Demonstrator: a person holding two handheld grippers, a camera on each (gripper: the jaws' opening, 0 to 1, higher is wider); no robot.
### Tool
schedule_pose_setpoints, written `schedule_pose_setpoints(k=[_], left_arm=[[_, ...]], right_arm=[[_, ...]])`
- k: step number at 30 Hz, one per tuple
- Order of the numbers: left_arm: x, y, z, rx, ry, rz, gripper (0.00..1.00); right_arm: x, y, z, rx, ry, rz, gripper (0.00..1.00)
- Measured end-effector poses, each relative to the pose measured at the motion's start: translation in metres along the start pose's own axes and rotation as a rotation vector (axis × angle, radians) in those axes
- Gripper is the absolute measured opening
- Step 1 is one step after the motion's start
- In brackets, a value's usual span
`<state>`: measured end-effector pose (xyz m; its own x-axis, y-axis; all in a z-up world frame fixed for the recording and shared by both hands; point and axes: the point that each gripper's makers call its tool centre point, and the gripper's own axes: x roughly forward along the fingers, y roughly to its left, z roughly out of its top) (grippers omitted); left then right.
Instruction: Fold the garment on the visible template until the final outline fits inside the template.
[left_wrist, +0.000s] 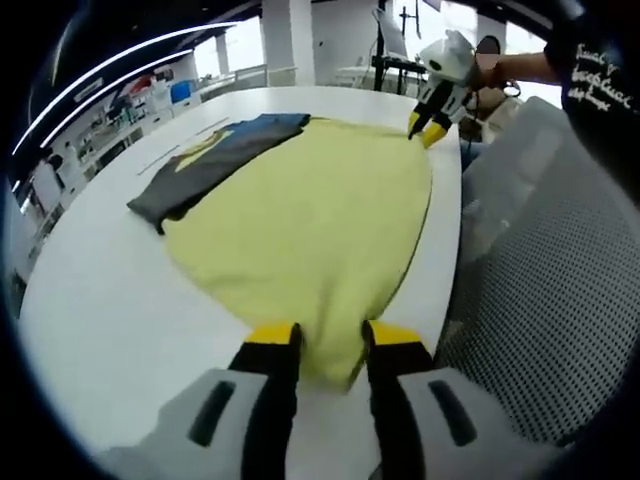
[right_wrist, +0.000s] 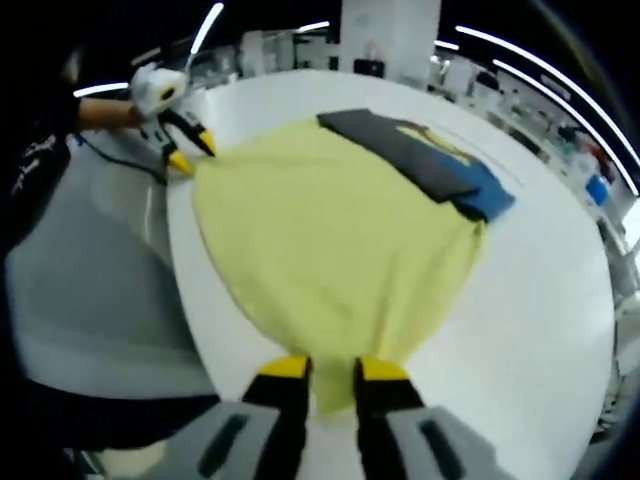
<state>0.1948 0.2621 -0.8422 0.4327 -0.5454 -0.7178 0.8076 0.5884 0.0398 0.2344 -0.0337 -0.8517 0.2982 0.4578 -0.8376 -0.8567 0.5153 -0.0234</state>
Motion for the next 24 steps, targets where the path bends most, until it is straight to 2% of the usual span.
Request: schedule_pose_setpoints(k=[4,11,19,21,24], left_arm=[[0.001,0.001,0.001,-0.02,-0.002,0.003,0.19],[0.006,0.007,0.004,0.022,0.016,0.04,0.02],[0.002,0.007,0.003,0.052,0.037,0.058,0.01],[-0.001,0.006,0.005,0.033,0.032,0.058,0.0],[-0.004,0.008,0.002,-0.039,0.028,0.06,0.0]], right_arm=[[0.001,-0.008,0.001,0.069,-0.015,-0.013,0.04],[0.005,-0.012,0.006,0.104,-0.037,-0.017,0.0],[0.004,-0.011,0.008,0.12,-0.039,-0.001,0.0],[0.002,-0.01,0.007,0.13,-0.043,0.004,0.0],[-0.003,-0.006,0.009,0.147,-0.057,0.012,0.0]])
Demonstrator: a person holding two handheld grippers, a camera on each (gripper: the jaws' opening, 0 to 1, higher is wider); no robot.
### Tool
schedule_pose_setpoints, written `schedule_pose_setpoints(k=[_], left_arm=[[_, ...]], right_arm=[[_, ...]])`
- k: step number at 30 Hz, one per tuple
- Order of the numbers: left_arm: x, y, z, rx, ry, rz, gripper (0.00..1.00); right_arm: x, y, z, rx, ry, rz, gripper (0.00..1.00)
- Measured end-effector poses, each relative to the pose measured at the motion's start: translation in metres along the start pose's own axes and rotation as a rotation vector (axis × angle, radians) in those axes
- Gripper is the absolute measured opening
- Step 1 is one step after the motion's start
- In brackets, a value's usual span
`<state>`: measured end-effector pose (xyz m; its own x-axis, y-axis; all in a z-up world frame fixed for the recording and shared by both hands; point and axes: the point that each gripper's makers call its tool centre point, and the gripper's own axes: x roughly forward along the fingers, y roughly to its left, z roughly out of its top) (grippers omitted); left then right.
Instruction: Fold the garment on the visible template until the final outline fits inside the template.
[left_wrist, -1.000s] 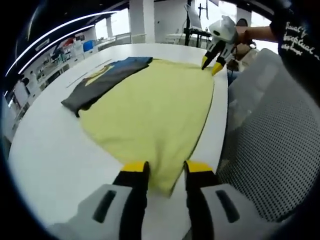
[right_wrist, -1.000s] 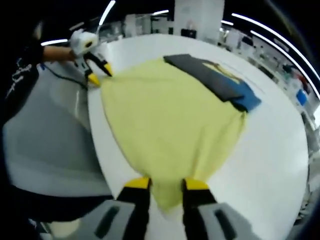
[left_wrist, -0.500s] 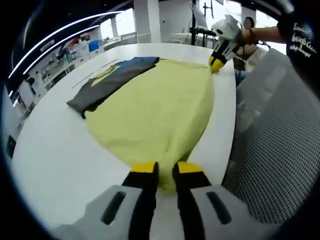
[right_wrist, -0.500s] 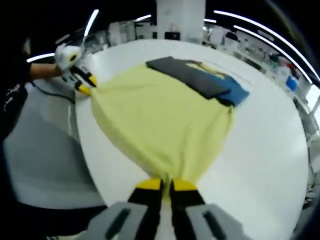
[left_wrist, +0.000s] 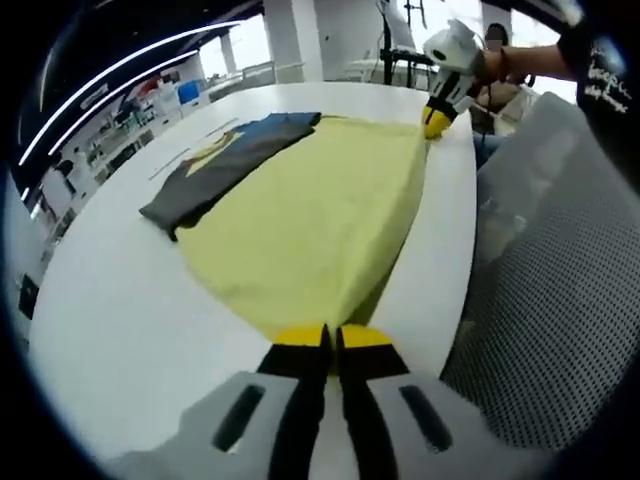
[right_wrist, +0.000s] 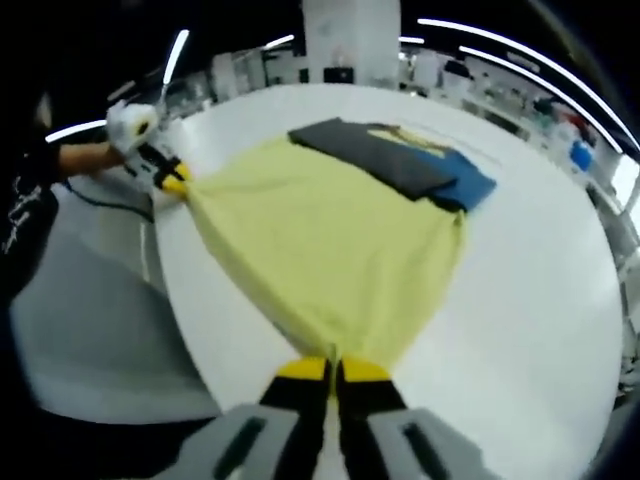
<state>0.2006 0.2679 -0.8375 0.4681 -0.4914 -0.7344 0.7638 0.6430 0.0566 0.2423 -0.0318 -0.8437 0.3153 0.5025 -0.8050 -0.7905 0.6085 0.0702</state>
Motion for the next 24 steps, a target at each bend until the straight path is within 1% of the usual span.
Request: schedule_pose_setpoints(k=[4,9,14,15,19,21,23,24], left_arm=[[-0.005,0.004,-0.005,-0.027,0.0,0.002,0.0],[-0.011,-0.001,-0.004,-0.036,0.004,0.003,0.0],[-0.015,-0.008,-0.01,-0.061,0.02,0.0,0.0],[-0.015,-0.009,-0.013,-0.086,0.032,-0.005,0.0],[-0.019,-0.013,-0.013,-0.135,0.045,-0.008,0.0],[-0.021,-0.015,-0.013,-0.154,0.044,-0.01,0.0],[-0.023,-0.016,-0.015,-0.161,0.041,-0.011,0.0],[-0.025,-0.018,-0.013,-0.16,0.04,-0.012,0.0]], right_arm=[[-0.005,0.004,0.002,0.015,-0.016,0.011,0.0],[-0.01,0.01,0.0,0.01,-0.015,0.016,0.0],[-0.016,0.019,-0.003,0.008,-0.012,0.026,0.0],[-0.017,0.022,-0.003,0.007,-0.011,0.029,0.0],[-0.021,0.028,-0.007,0.006,-0.005,0.037,0.0],[-0.023,0.031,-0.008,0.008,-0.005,0.039,0.0],[-0.026,0.034,-0.008,0.011,-0.007,0.04,0.0],[-0.027,0.036,-0.008,0.013,-0.008,0.041,0.0]])
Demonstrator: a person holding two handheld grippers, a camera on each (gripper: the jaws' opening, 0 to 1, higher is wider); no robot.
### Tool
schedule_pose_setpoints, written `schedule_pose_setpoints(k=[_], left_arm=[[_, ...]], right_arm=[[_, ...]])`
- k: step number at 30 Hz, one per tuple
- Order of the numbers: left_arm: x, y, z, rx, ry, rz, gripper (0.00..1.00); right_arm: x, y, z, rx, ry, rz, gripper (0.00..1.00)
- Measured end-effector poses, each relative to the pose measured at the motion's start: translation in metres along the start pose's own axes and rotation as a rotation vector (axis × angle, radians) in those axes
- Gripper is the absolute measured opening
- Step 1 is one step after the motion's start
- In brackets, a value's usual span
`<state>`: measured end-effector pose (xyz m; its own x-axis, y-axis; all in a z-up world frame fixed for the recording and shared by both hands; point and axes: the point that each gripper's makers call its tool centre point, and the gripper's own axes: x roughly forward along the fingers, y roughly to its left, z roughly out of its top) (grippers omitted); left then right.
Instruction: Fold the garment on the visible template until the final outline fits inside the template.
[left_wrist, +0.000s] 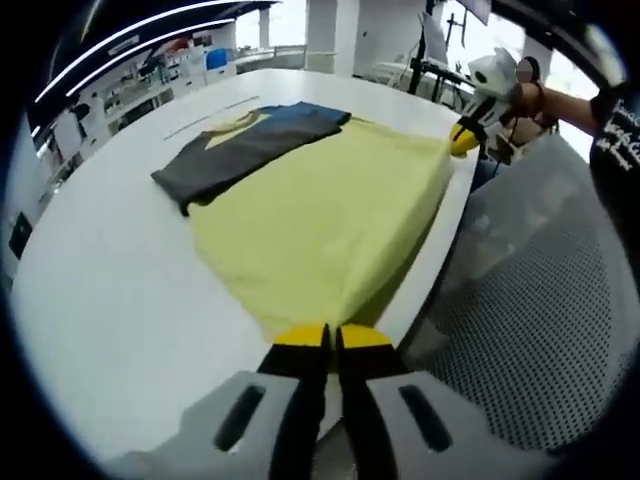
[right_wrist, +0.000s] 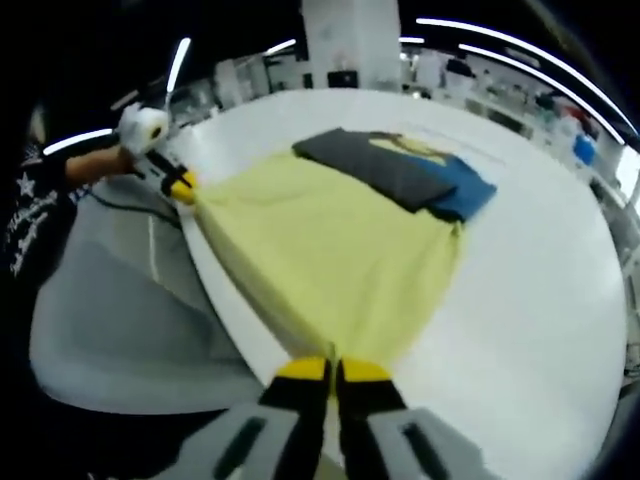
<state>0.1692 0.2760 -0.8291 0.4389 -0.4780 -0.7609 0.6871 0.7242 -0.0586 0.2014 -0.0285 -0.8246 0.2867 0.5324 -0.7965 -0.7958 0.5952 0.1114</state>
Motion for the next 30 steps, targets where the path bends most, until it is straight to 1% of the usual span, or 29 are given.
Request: schedule_pose_setpoints(k=[3,6,11,16,19,21,30], left_arm=[[-0.003,-0.003,-0.002,-0.001,0.004,-0.004,0.0],[-0.006,-0.011,-0.001,0.01,0.016,-0.01,0.0],[-0.01,-0.015,-0.003,0.016,0.025,-0.016,0.0],[-0.014,-0.019,-0.009,0.005,0.034,-0.028,0.0],[-0.016,-0.02,-0.012,-0.001,0.038,-0.033,0.0],[-0.018,-0.024,-0.013,-0.003,0.04,-0.039,0.0],[-0.022,-0.031,-0.016,0.013,0.058,-0.059,0.0]], right_arm=[[-0.002,0.004,-0.001,0.013,-0.001,0.013,0.0],[-0.004,0.009,-0.003,0.024,-0.003,0.023,0.0],[-0.007,0.015,-0.008,0.03,0.004,0.037,0.0],[-0.009,0.025,-0.013,0.041,0.014,0.052,0.0],[-0.009,0.026,-0.015,0.046,0.017,0.057,0.0],[-0.01,0.028,-0.016,0.049,0.02,0.059,0.0],[-0.018,0.037,-0.017,0.034,0.03,0.075,0.0]])
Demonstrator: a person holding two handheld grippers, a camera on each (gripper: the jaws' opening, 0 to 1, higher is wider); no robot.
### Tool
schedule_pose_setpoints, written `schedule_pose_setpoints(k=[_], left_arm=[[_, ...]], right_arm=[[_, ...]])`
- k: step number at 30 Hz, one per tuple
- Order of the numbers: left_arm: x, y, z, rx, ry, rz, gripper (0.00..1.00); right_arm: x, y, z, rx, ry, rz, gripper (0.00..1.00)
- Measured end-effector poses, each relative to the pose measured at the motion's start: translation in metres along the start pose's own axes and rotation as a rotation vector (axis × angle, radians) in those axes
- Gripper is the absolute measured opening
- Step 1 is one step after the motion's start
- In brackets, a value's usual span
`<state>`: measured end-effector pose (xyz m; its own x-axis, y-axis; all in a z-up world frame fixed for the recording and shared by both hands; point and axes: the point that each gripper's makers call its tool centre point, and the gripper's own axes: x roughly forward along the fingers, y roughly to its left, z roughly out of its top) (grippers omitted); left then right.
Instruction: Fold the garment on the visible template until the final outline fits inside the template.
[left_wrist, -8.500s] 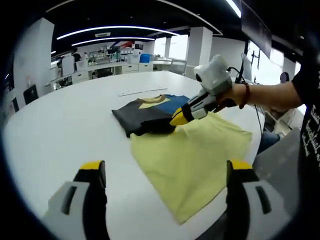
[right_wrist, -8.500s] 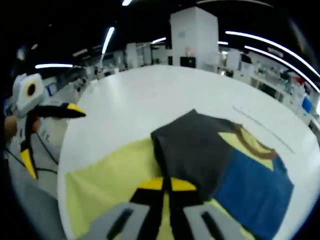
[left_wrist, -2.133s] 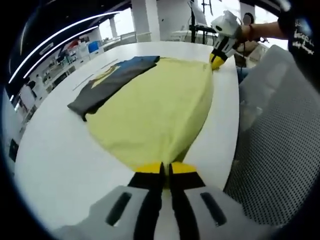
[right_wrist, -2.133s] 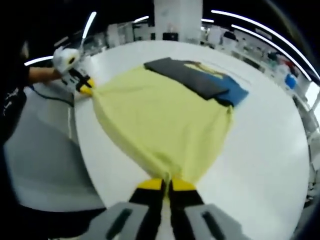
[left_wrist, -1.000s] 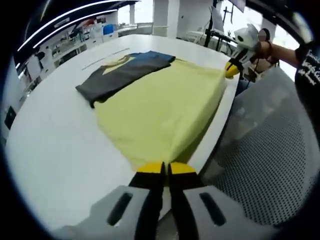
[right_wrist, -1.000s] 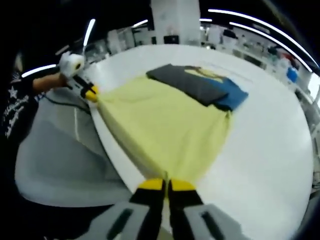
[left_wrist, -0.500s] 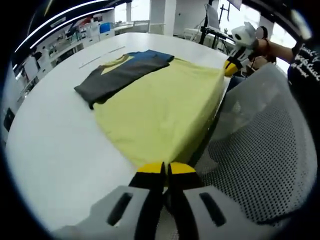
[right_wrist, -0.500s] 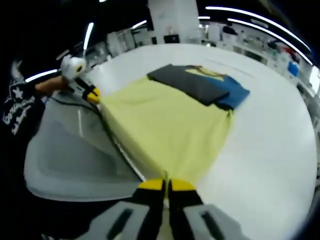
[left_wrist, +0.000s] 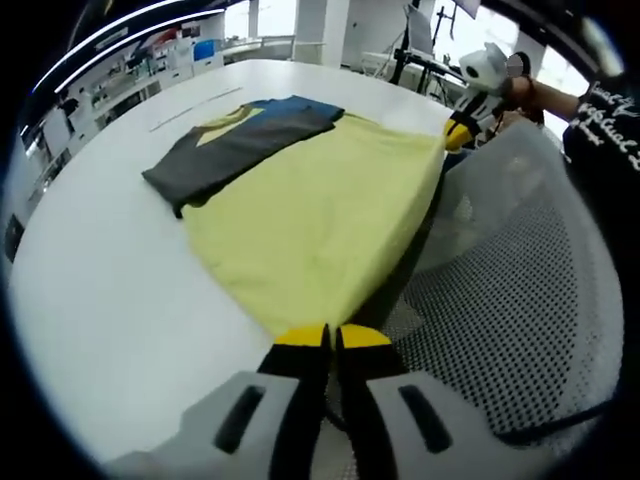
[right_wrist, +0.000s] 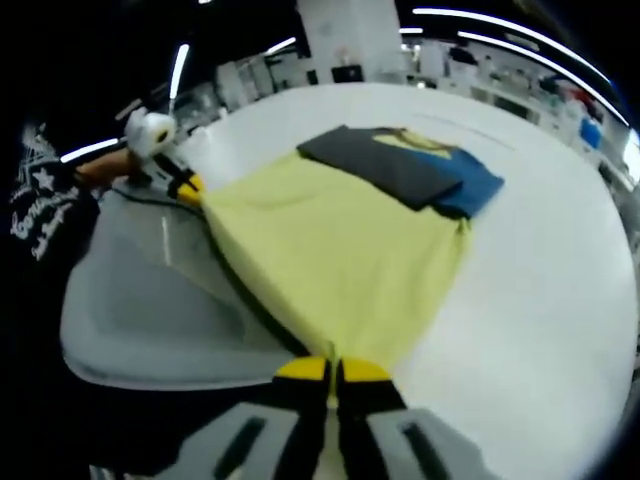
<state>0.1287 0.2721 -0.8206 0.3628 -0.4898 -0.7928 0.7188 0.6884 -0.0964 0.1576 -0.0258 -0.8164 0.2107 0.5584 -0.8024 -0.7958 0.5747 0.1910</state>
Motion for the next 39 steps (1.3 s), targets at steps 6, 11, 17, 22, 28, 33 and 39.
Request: schedule_pose_setpoints(k=[6,11,17,22,28,33,39], left_arm=[[-0.004,-0.003,0.003,0.003,0.007,-0.006,0.0],[-0.006,-0.006,0.011,0.03,0.01,-0.002,0.0],[-0.013,-0.004,0.024,0.059,0.004,0.004,0.0],[-0.02,0.003,0.036,0.077,-0.011,0.012,0.0],[-0.027,0.011,0.05,0.08,-0.028,0.021,0.0],[-0.033,0.017,0.062,0.09,-0.048,0.027,0.0],[-0.037,0.03,0.077,0.103,-0.071,0.047,0.0]], right_arm=[[-0.004,0.002,0.002,-0.021,0.006,0.0,0.0],[-0.007,-0.002,0.007,-0.042,0.004,-0.01,0.0],[-0.013,-0.011,0.018,-0.077,-0.001,-0.03,0.0],[-0.02,-0.017,0.033,-0.107,-0.022,-0.058,0.0],[-0.027,-0.029,0.052,-0.153,-0.037,-0.077,0.0],[-0.034,-0.037,0.066,-0.184,-0.048,-0.093,0.0],[-0.042,-0.047,0.088,-0.216,-0.07,-0.119,0.0]])
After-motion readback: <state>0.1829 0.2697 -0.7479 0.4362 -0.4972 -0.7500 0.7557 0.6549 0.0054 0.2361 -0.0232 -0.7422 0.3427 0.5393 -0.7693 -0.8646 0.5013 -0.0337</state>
